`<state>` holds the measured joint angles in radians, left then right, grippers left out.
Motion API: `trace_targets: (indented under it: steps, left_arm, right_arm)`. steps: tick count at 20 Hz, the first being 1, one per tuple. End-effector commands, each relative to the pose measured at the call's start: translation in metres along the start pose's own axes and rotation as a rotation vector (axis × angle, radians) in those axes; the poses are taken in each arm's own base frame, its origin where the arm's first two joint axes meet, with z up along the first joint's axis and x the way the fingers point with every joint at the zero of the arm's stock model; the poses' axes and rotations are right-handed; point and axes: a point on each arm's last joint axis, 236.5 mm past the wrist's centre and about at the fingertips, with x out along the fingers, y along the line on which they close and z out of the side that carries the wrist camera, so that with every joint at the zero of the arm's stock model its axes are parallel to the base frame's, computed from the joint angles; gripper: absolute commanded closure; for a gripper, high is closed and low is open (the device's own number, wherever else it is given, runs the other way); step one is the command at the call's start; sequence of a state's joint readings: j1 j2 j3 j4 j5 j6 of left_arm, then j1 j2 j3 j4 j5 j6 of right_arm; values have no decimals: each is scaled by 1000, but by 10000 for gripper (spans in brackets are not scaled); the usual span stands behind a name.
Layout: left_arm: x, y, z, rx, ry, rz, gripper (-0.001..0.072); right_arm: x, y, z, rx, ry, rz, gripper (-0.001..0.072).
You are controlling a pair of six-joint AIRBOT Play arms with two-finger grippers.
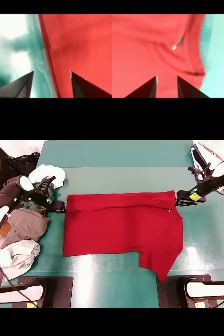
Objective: Fold the shirts.
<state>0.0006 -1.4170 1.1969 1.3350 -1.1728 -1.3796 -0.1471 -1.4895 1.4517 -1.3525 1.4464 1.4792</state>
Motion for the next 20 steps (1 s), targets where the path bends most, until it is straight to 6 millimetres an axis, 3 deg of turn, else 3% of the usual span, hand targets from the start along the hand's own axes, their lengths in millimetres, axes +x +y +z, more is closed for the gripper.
trace_targets:
  steps: [1, 4, 6, 11, 16, 18, 19, 20]
  left_arm:
    - [-3, -14, -63, -51, 85, -37, 168]
    - [15, -26, -143, -138, 179, -73, 168]
    - [22, -43, -175, -184, 195, -137, 167]
    - [33, -52, -204, -233, 217, -174, 168]
    - [30, -71, -201, -278, 218, -252, 170]
    - [30, -72, -202, -279, 223, -257, 563]
    - [29, -73, -202, -279, 223, -259, 657]
    - [28, -73, -201, -277, 222, -261, 683]
  right_arm:
    - [-41, 20, -14, -64, -43, 50, 426]
    - [-61, 25, -16, -77, -94, 44, 426]
    - [-68, 27, -18, -81, -111, 43, 427]
    - [-70, 40, -22, -86, -98, 97, 426]
    - [-69, 40, -27, -87, -75, 97, 426]
    - [-69, 39, -33, -86, -51, 98, 426]
    - [-69, 39, -36, -87, -38, 99, 426]
    - [-69, 39, -40, -87, -20, 100, 426]
